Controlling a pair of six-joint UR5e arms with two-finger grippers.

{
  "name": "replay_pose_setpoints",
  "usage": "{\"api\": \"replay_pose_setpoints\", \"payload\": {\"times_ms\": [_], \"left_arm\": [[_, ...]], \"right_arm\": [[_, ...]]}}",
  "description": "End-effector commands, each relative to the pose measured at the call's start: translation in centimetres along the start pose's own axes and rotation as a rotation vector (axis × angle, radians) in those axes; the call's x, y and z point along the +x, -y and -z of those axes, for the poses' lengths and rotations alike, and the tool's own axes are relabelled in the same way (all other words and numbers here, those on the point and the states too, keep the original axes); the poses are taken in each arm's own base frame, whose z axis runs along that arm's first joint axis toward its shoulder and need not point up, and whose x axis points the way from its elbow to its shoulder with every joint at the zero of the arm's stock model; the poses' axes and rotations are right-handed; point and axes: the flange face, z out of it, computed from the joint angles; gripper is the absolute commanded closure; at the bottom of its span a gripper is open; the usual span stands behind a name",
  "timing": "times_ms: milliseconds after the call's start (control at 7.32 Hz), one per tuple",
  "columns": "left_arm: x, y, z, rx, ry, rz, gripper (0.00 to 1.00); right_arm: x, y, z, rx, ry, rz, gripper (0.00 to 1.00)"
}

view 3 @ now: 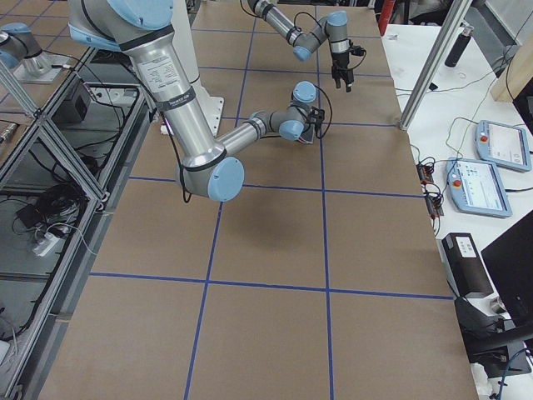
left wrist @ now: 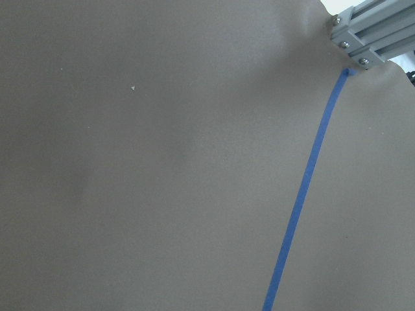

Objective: Fold towel twice with both arms
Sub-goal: 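Grasp the folded towel's end with the right gripper and lift it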

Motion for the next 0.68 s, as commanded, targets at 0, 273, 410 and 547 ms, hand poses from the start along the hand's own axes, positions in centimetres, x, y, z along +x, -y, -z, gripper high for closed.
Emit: {"api": "replay_pose_setpoints", "payload": {"times_ms": [0, 273, 410, 547], "left_arm": [[0.0, 0.1, 0.1, 0.002, -0.001, 0.0, 0.01], [-0.1, 0.2, 0.1, 0.002, 0.001, 0.0, 0.01], [-0.2, 0.3, 0.1, 0.003, 0.002, 0.002, 0.01], [-0.9, 0.4, -0.1, 0.004, 0.006, 0.004, 0.01]], "right_arm": [[-1.8, -4.5, 0.9, -0.096, 0.05, 0.052, 1.0], [-4.7, -9.6, -2.2, -0.17, 0.062, 0.108, 1.0], [-6.5, -11.7, -3.5, -0.19, 0.068, 0.13, 1.0], [-8.6, -13.8, -4.7, -0.18, 0.081, 0.155, 1.0]]}}
